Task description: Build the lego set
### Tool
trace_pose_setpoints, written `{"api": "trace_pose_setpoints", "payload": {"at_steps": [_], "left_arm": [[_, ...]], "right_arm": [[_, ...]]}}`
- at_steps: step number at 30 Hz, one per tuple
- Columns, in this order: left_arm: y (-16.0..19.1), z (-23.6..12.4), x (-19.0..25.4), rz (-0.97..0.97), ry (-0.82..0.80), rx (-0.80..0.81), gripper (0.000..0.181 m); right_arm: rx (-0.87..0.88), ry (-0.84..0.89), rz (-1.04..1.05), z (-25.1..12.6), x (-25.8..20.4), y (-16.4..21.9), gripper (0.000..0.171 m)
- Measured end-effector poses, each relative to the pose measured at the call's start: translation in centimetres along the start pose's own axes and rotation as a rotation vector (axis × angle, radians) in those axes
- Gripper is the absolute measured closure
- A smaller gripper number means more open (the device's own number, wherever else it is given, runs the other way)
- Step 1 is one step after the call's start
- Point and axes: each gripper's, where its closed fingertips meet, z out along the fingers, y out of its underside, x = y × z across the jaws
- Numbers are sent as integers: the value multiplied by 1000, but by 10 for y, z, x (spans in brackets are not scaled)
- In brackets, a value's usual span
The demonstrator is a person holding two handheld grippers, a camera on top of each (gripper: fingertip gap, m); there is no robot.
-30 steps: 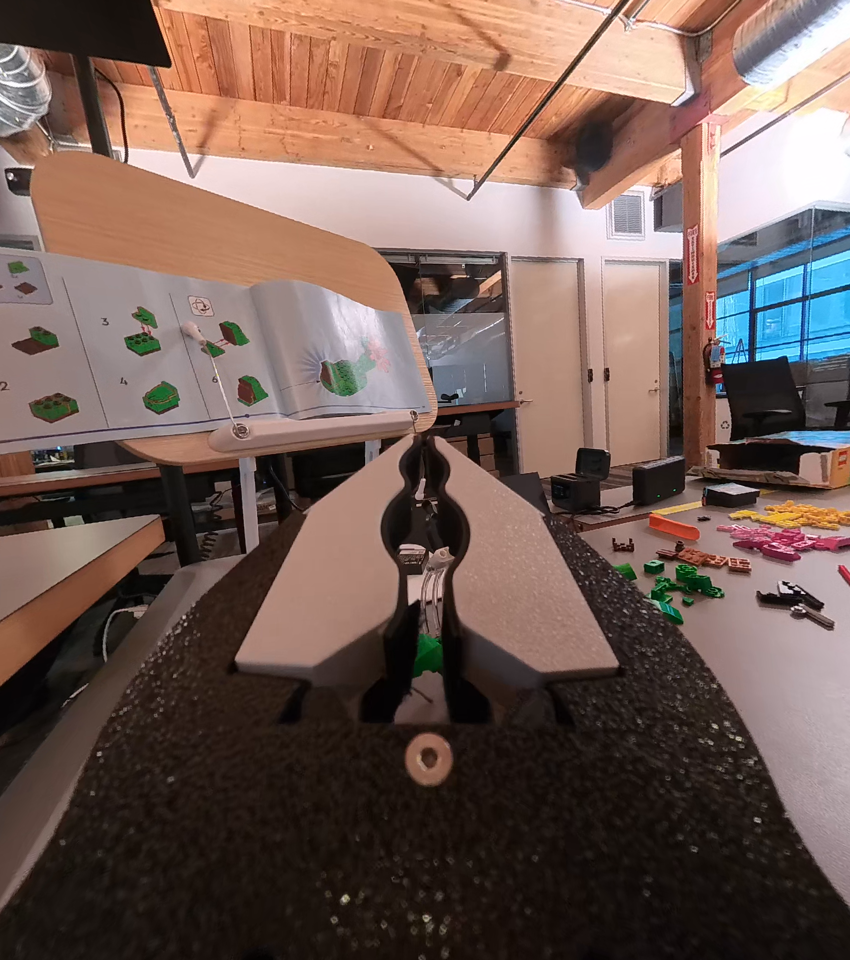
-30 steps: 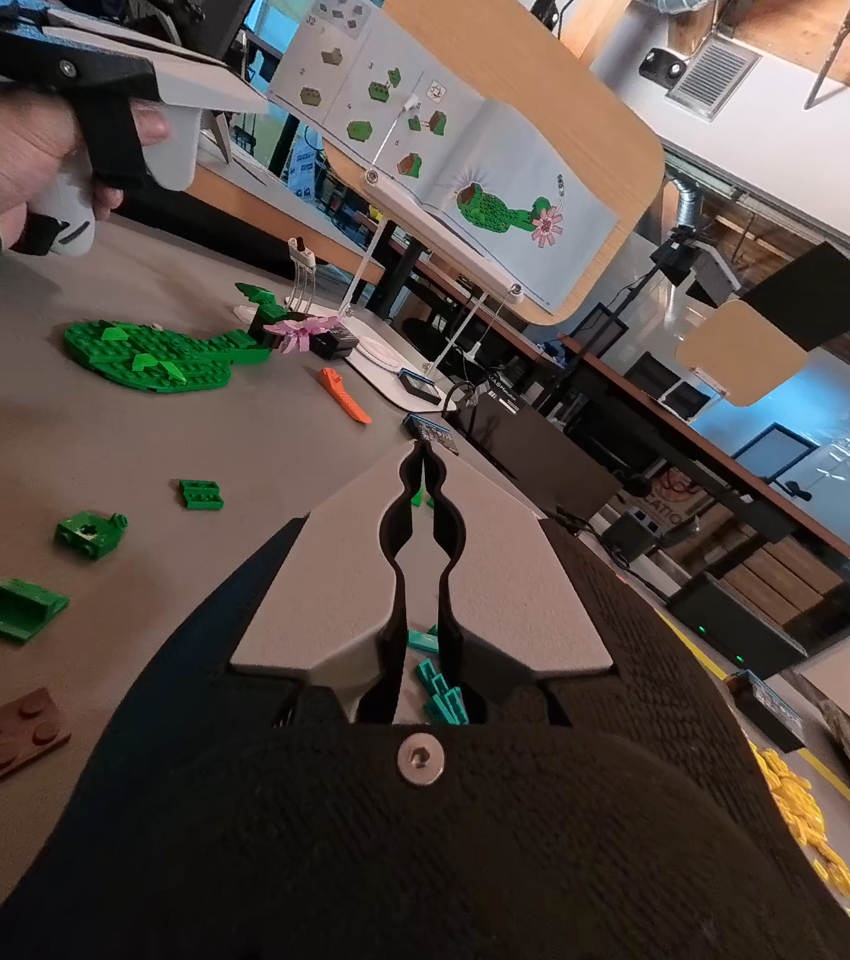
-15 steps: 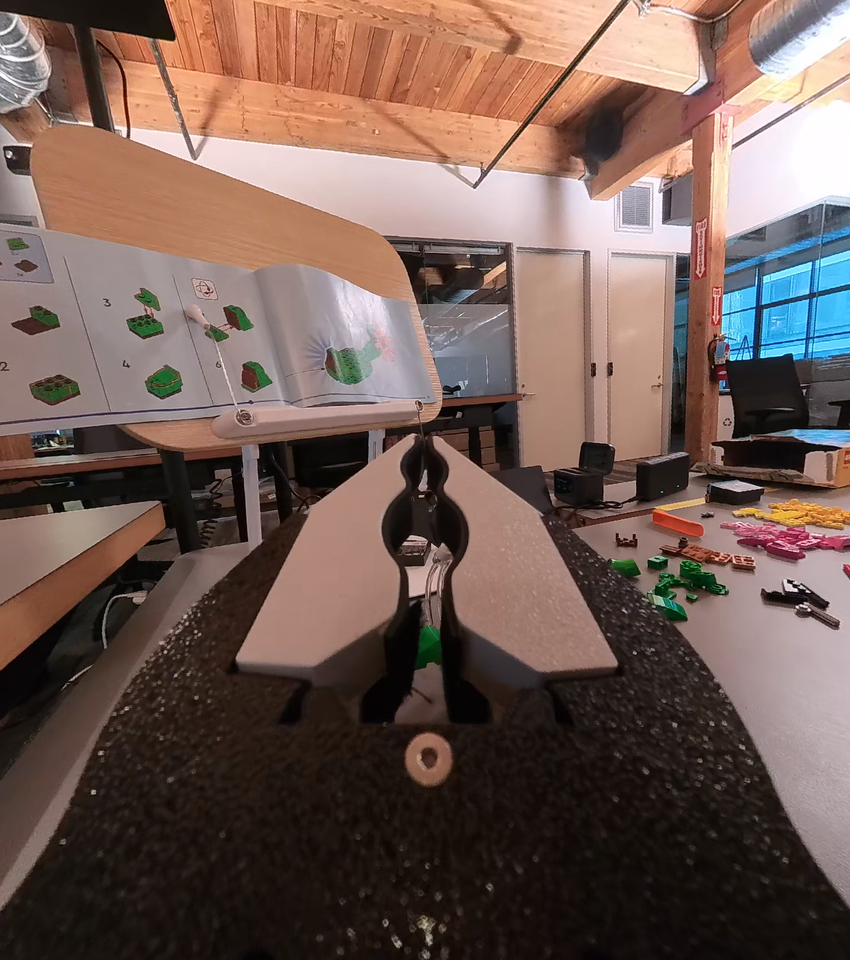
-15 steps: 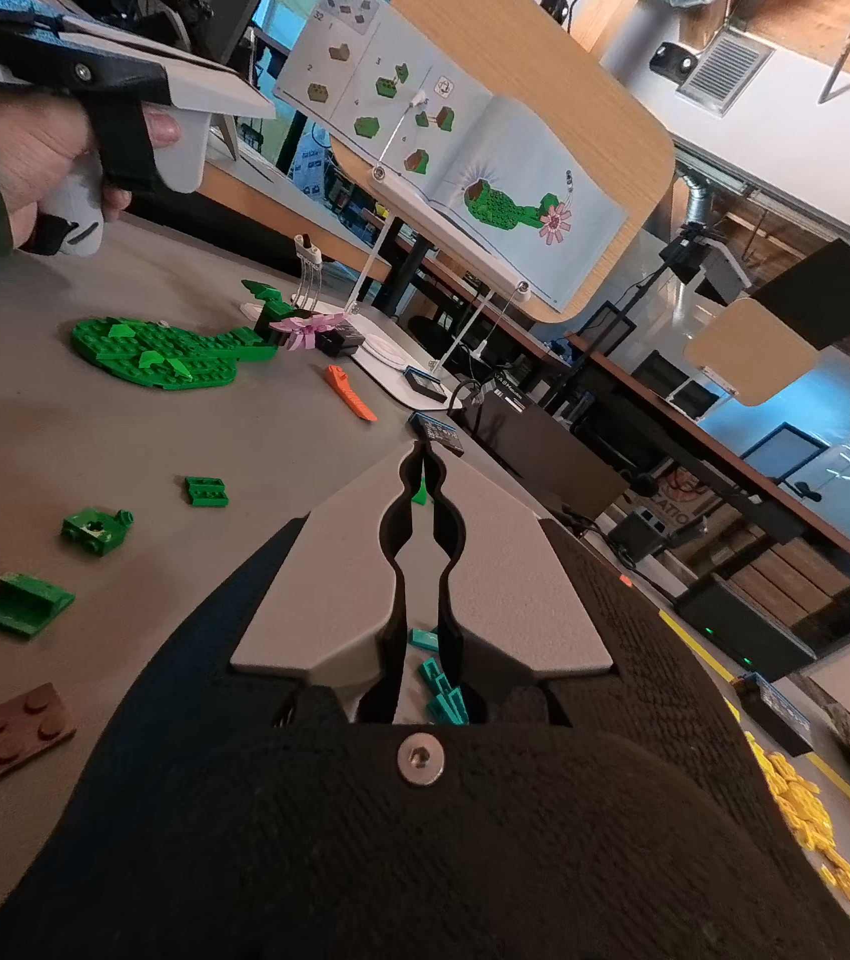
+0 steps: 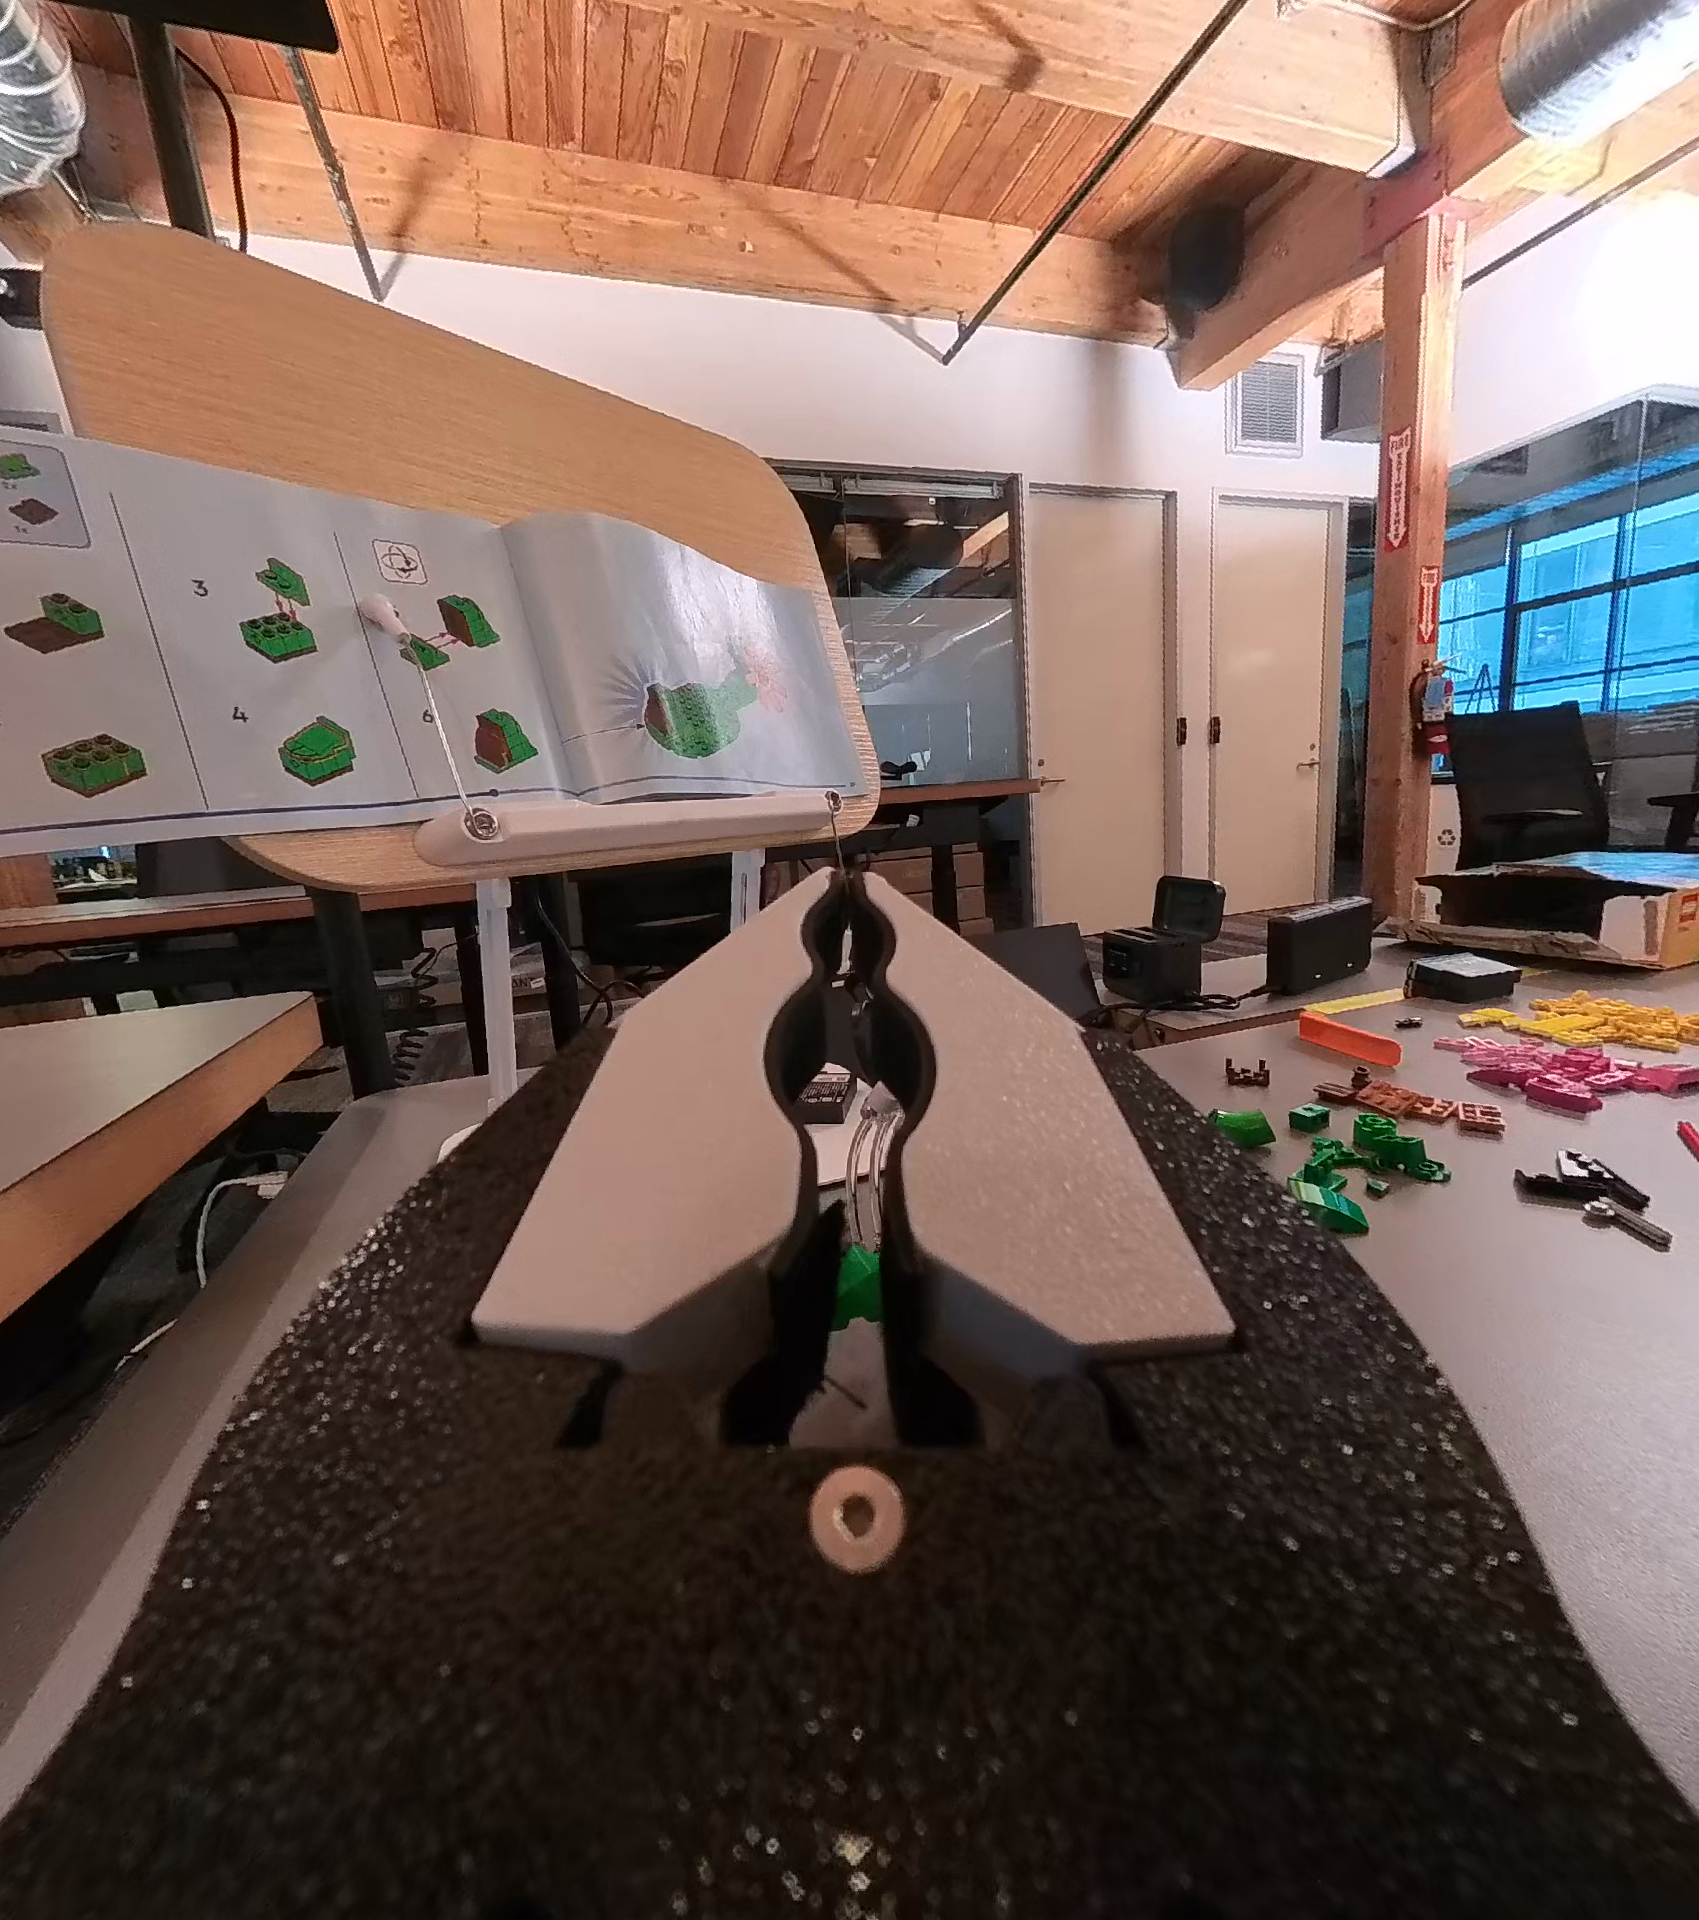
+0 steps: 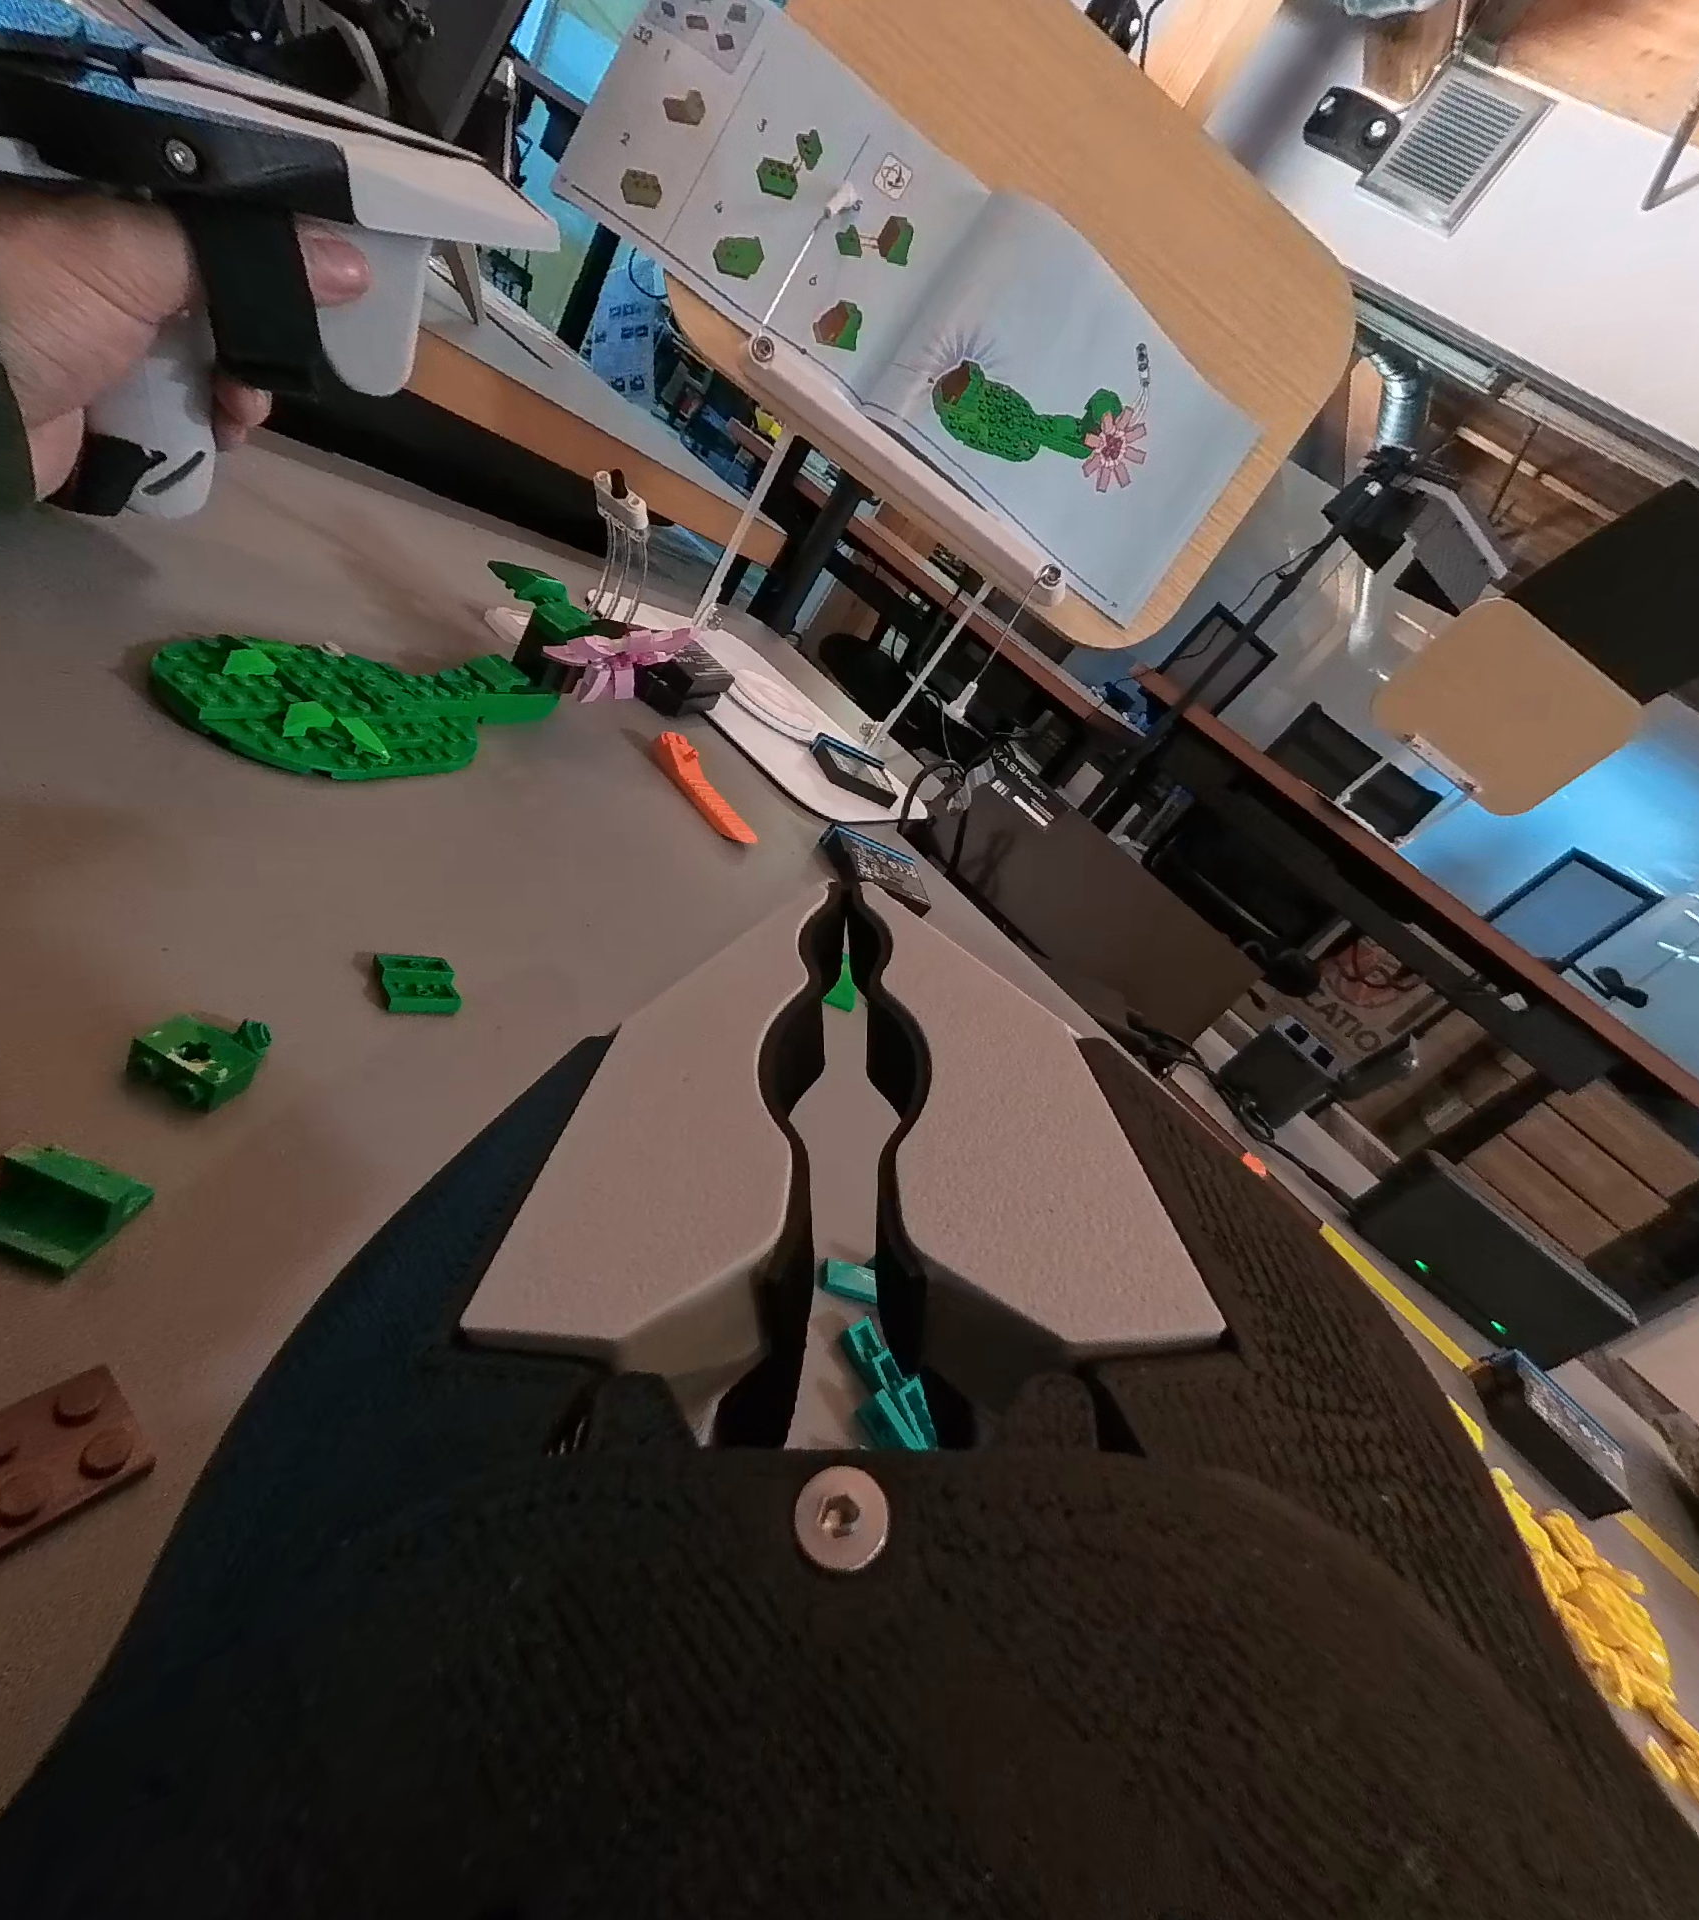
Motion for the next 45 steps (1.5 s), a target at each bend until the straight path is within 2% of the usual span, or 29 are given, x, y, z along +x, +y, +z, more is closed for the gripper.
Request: {"api": "trace_pose_setpoints", "payload": {"at_steps": [1, 30, 34, 38, 42, 45], "left_arm": [[0, 0, 0, -1, 0, 0, 181], [4, 1, -1, -5, 2, -14, 181], [3, 1, -1, -6, 2, -12, 181], [4, 1, -1, -12, 4, -14, 181], [4, 1, -1, -15, 4, -16, 181], [4, 1, 0, -12, 7, -16, 181]], "right_arm": [[1, -2, -1, 0, 0, 0, 171], [34, 12, 60, -2, 6, -5, 169], [-133, -221, 85, 11, 2, 2, 154], [-344, -494, -81, 39, 32, 21, 151], [-630, -751, -217, 71, 73, 71, 146], [-748, -871, -238, 95, 89, 110, 145]]}}
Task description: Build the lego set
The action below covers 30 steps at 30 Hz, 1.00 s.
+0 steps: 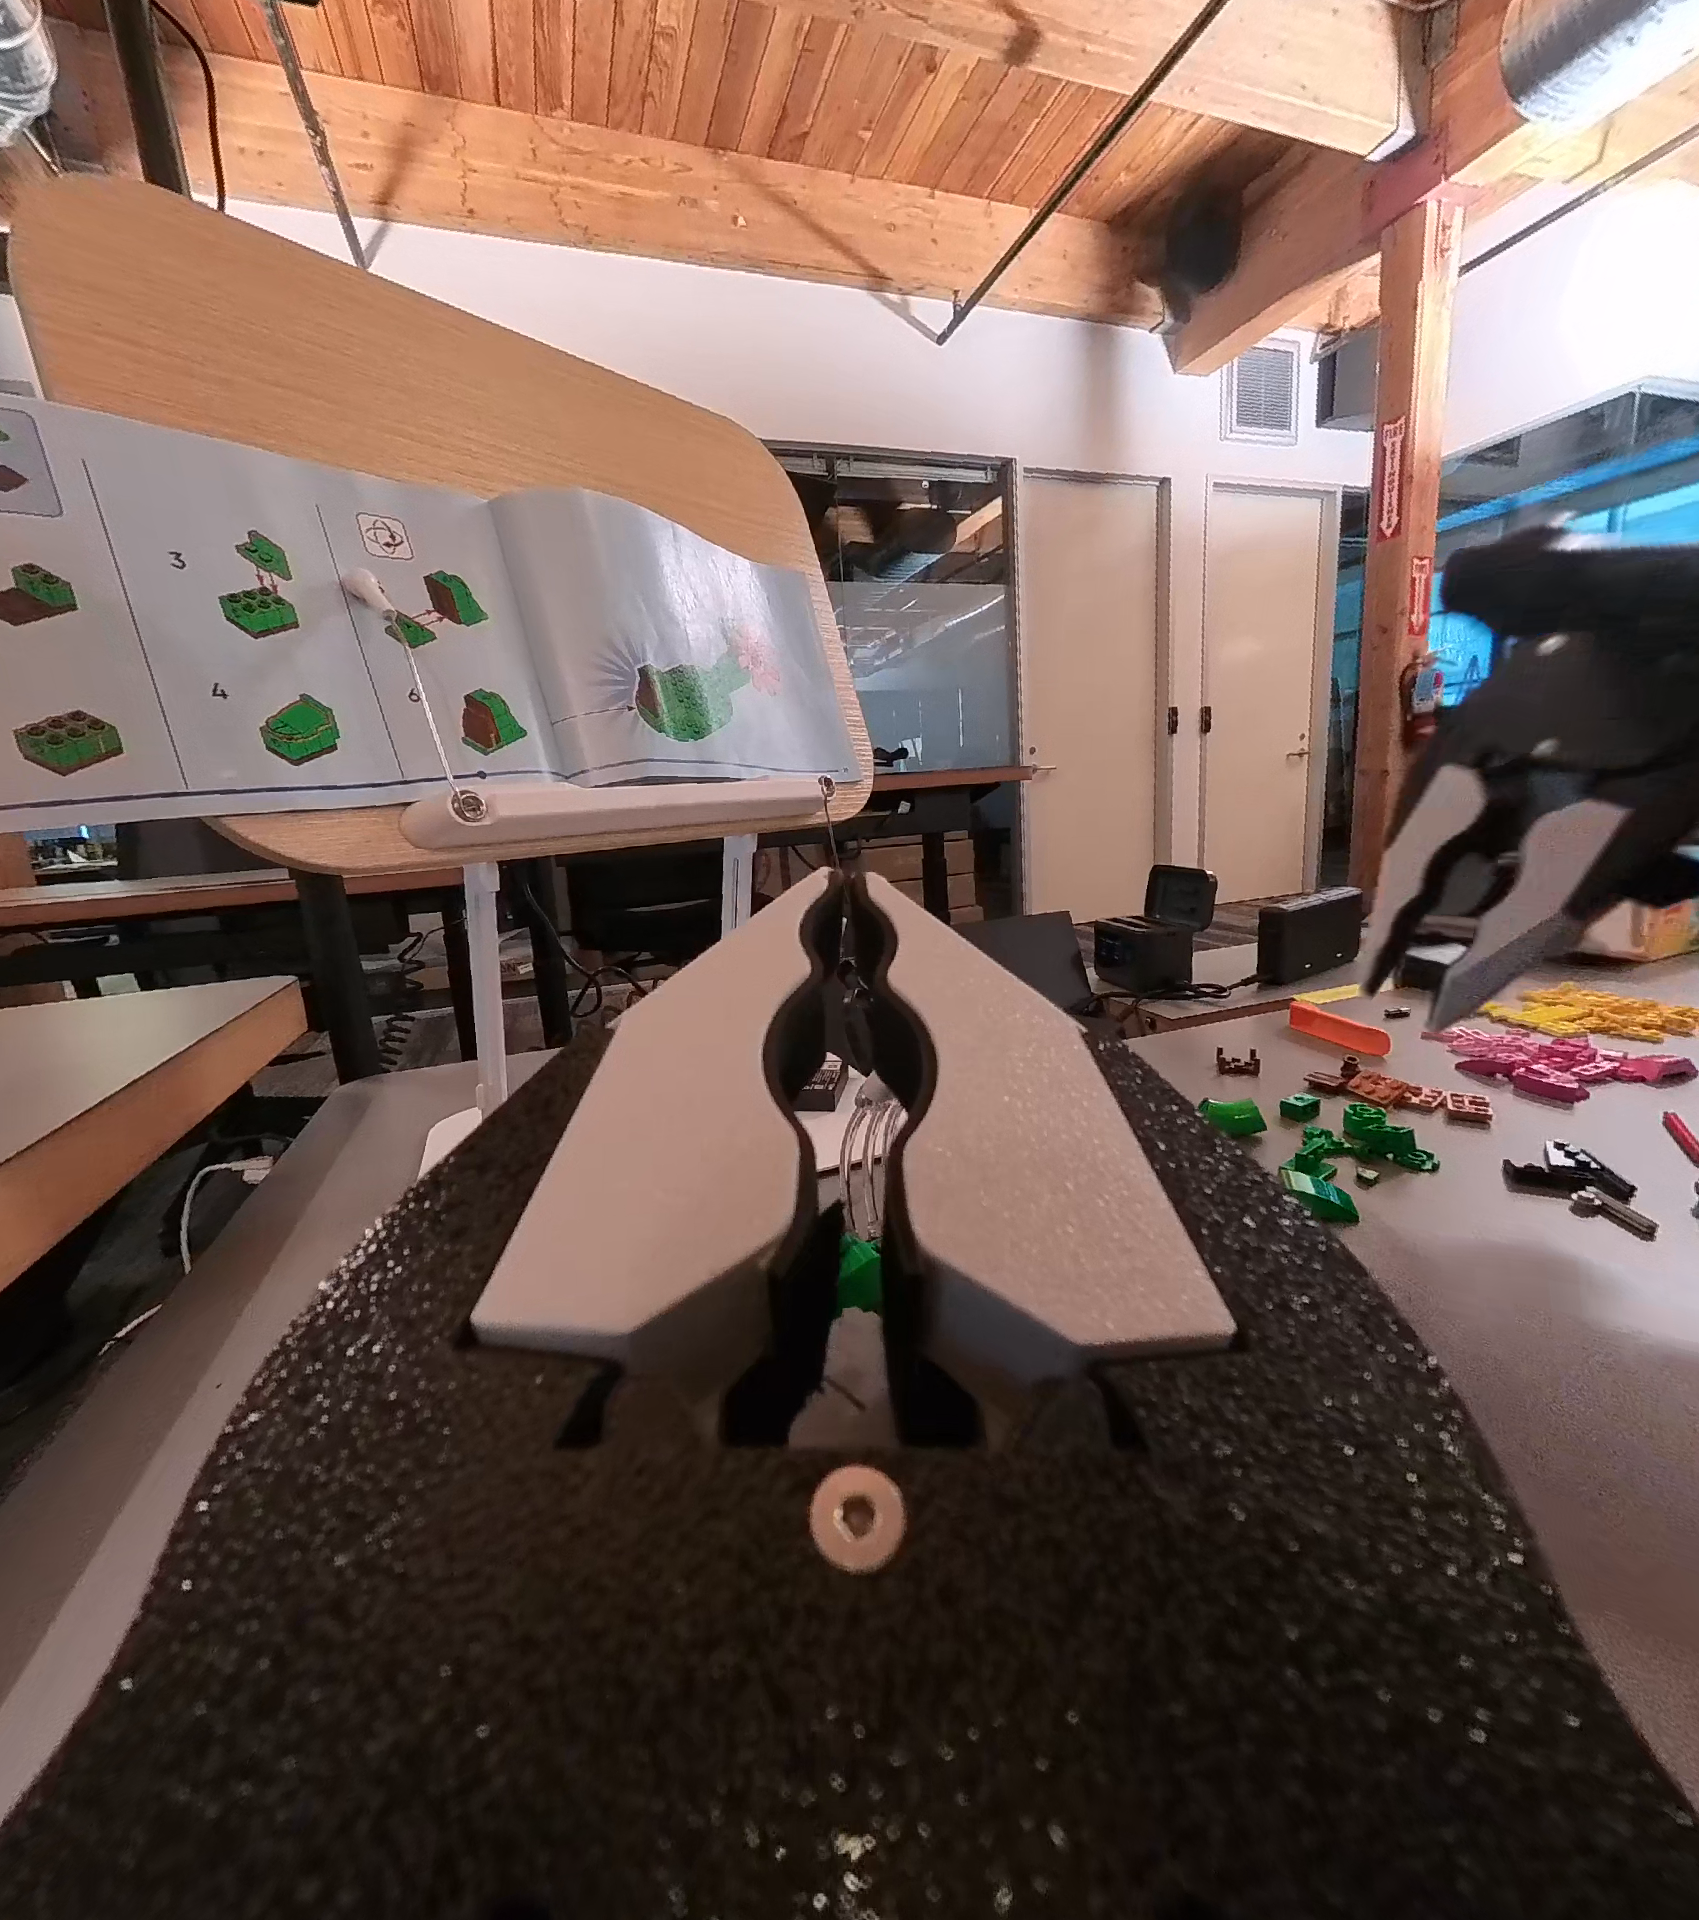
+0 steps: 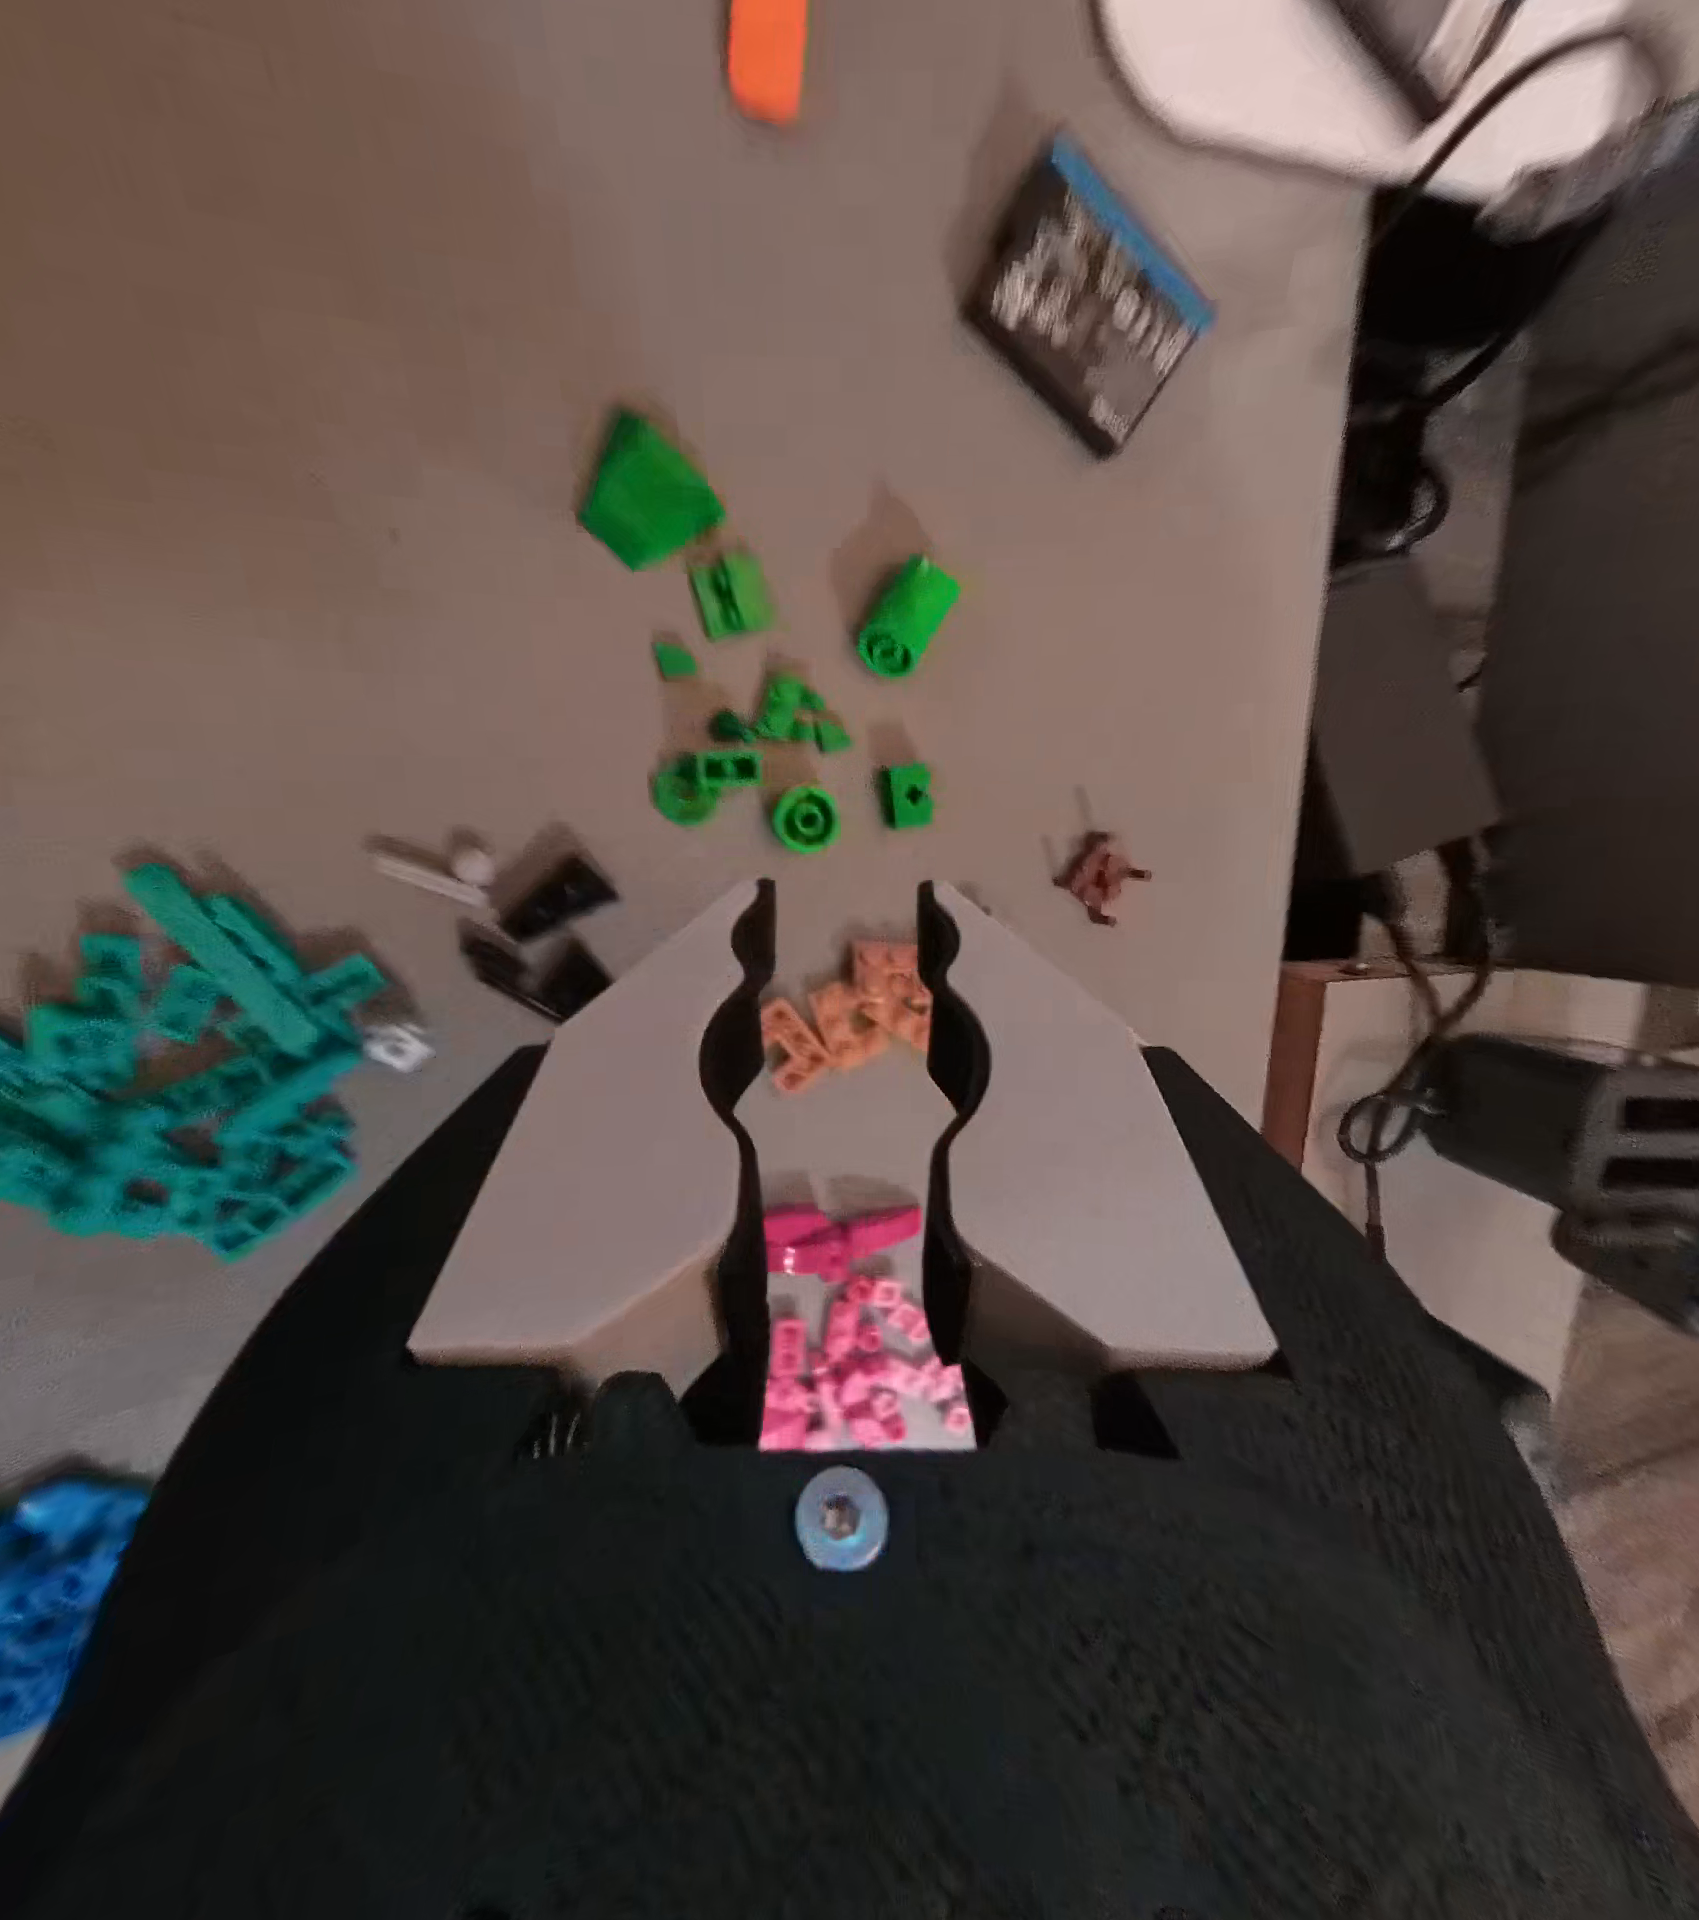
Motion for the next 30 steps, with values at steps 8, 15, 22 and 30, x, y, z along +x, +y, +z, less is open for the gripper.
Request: {"api": "trace_pose_setpoints", "payload": {"at_steps": [8, 15, 22, 30], "left_arm": [[1, 0, 1, 1, 4, -4, 181], [2, 1, -2, -8, -3, -10, 181], [3, 1, -1, -12, -2, -15, 181], [3, 1, 0, -8, 4, -13, 181]], "right_arm": [[-185, -187, 66, 47, 28, 35, 144], [-260, -230, 60, 56, 29, 41, 147], [-275, -276, 116, 56, 29, 45, 155], [-198, -206, 19, 39, 11, 20, 157]]}}
